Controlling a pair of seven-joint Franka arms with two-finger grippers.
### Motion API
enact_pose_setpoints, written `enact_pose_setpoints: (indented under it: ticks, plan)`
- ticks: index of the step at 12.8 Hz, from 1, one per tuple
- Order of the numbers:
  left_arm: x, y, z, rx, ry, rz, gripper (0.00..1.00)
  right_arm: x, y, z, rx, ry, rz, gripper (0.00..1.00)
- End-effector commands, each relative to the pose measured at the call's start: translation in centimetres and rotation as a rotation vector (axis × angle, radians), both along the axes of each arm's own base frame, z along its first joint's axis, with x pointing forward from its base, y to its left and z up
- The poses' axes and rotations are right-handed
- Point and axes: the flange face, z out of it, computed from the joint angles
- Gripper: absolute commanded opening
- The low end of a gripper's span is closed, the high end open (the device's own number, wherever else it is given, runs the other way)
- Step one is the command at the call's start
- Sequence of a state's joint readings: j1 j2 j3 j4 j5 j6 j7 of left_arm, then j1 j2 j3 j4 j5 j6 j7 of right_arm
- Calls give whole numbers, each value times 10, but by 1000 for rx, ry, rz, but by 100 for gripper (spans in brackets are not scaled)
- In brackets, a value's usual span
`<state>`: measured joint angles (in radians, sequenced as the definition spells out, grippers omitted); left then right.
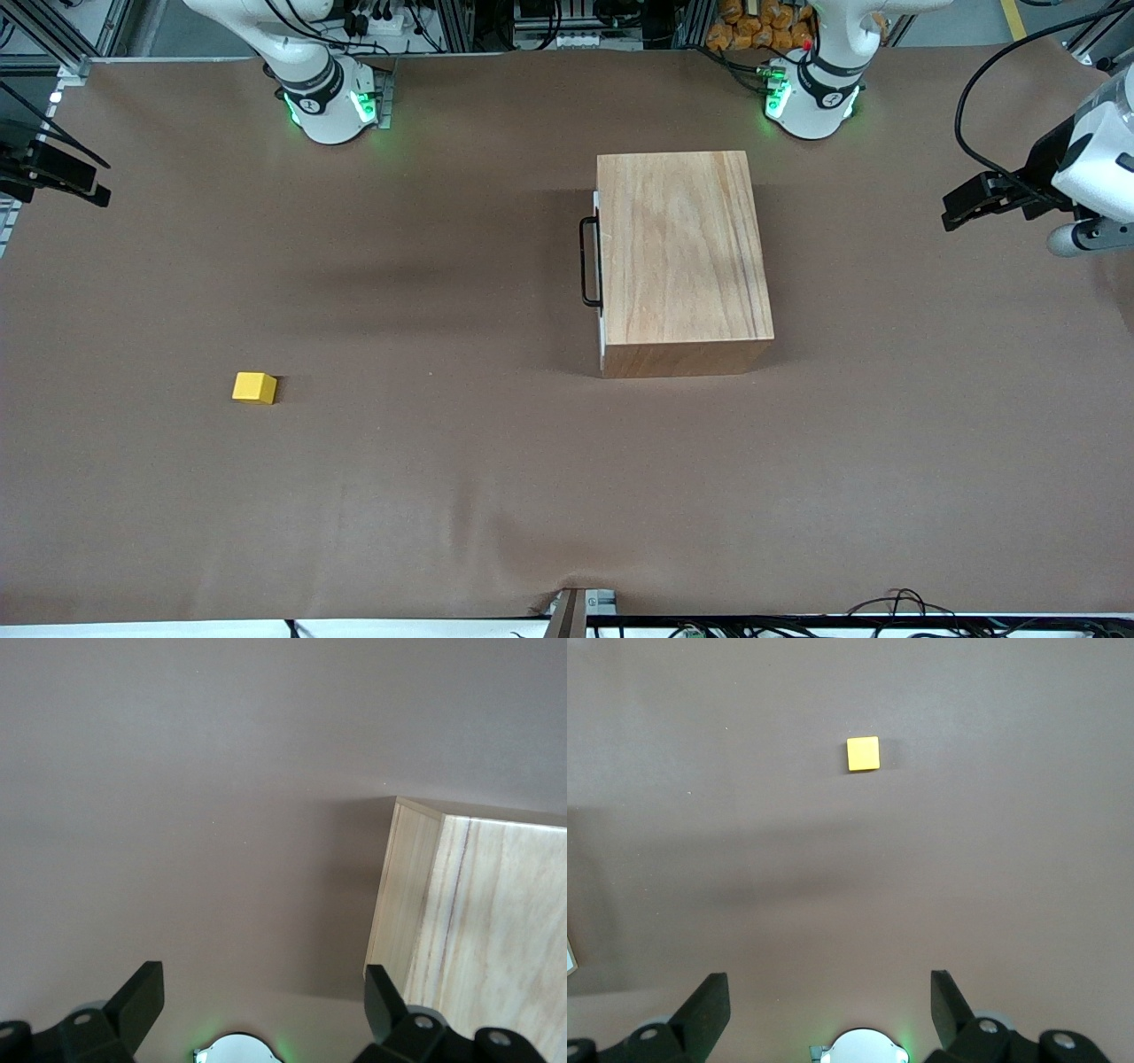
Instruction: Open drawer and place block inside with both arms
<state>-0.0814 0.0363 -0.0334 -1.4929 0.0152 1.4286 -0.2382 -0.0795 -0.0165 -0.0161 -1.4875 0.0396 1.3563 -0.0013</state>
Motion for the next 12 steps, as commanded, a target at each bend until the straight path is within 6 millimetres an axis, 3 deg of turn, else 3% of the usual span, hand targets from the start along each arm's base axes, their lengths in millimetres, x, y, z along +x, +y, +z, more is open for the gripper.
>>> enact_pose_setpoints:
  ticks: [1,4,7,12]
  plan:
    - [6,-8,-1,-13,7,-4,100,-1,2,0,15,6,-10,100]
    - [5,-35,0,-17,0,-50,100,-2,4,-1,17,19,-7,100]
    - [15,-75,1,-23,-17,-113,100,-3,4,-2,19,24,-7,100]
    - [20,-164,-33,-10,-10,-146,100,-3,3,-2,19,25,-8,100]
